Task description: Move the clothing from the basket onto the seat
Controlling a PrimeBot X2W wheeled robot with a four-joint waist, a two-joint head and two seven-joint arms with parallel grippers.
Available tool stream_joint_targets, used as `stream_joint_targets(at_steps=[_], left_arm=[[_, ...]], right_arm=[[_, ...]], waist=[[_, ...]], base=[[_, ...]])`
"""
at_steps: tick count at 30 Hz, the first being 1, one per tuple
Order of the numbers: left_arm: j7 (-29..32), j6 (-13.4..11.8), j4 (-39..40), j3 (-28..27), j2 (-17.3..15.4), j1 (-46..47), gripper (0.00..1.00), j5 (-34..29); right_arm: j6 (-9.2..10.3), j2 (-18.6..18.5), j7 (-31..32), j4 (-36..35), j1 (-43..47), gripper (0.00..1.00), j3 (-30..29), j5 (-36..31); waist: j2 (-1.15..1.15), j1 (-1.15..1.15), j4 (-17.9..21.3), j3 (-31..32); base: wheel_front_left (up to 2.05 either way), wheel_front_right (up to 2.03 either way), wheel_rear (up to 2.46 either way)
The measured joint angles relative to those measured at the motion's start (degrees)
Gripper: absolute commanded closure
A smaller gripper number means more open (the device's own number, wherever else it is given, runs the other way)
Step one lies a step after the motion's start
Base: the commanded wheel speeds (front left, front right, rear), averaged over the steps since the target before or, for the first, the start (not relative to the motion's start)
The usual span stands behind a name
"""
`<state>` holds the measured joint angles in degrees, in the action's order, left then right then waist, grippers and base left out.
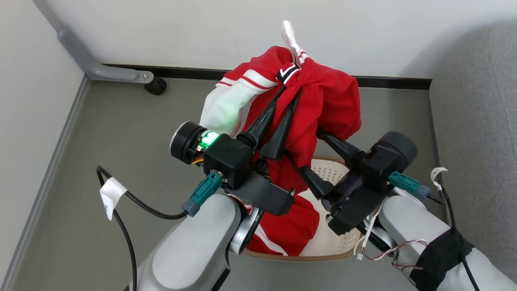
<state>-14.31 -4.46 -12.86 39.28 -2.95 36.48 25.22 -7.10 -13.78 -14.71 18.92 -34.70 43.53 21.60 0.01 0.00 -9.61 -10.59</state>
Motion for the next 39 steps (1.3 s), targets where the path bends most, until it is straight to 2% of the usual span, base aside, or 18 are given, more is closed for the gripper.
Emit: stream_joint_targets(at_steps=[2,11,12,13,14,15,26,39], left_arm=[[0.0,0.0,-0.2,-0.2,0.0,0.0,1.0,0.0],[0.0,-0.1,-1.7,-1.3,0.2,-0.1,1.0,0.3],[0.0,-0.1,-1.9,-1.6,0.2,-0.2,0.92,0.3],[0.0,-0.1,-2.1,-1.9,0.2,-0.3,0.64,0.3],[0.0,-0.1,-2.5,-2.0,0.2,-0.4,0.18,0.3],[0.0,-0.1,-2.8,-2.1,0.2,-0.5,0.0,0.3],[-0.2,0.0,-4.9,-3.3,0.1,-3.5,0.0,0.2],[-0.2,2.5,-6.9,-4.1,-0.4,-6.6,0.0,0.1]], right_arm=[[0.0,0.6,0.0,0.9,-0.7,1.0,0.9,0.2],[-0.02,1.0,0.0,1.4,-1.3,1.0,1.4,3.5],[-0.02,1.0,0.0,1.4,-1.3,1.0,1.4,3.8],[-0.02,1.0,0.0,1.3,-1.3,1.0,1.4,4.1],[-0.02,1.0,0.0,1.3,-1.3,1.0,1.2,4.4],[-0.02,1.0,0.0,1.2,-1.3,1.0,1.1,4.7],[-0.02,-0.3,0.0,-0.4,-1.2,1.0,-3.5,7.0],[-0.02,-2.1,0.0,-0.3,-1.4,1.0,-8.7,7.6]], waist=[[0.0,0.0,-0.3,-0.1],[0.0,0.0,-0.3,-0.2],[0.0,0.0,-0.1,-0.1],[0.0,0.0,0.1,-0.1],[0.0,0.0,0.4,0.0],[0.0,0.0,0.6,0.0],[0.0,0.0,4.1,0.2],[0.0,0.0,10.2,0.8]], base=[[0.0,0.0,0.0],[0.0,0.0,0.0],[0.0,0.0,0.0],[0.0,0.0,0.0],[0.0,0.0,0.0],[0.0,0.0,0.0],[0.0,0.0,0.0],[0.0,0.0,0.0]])
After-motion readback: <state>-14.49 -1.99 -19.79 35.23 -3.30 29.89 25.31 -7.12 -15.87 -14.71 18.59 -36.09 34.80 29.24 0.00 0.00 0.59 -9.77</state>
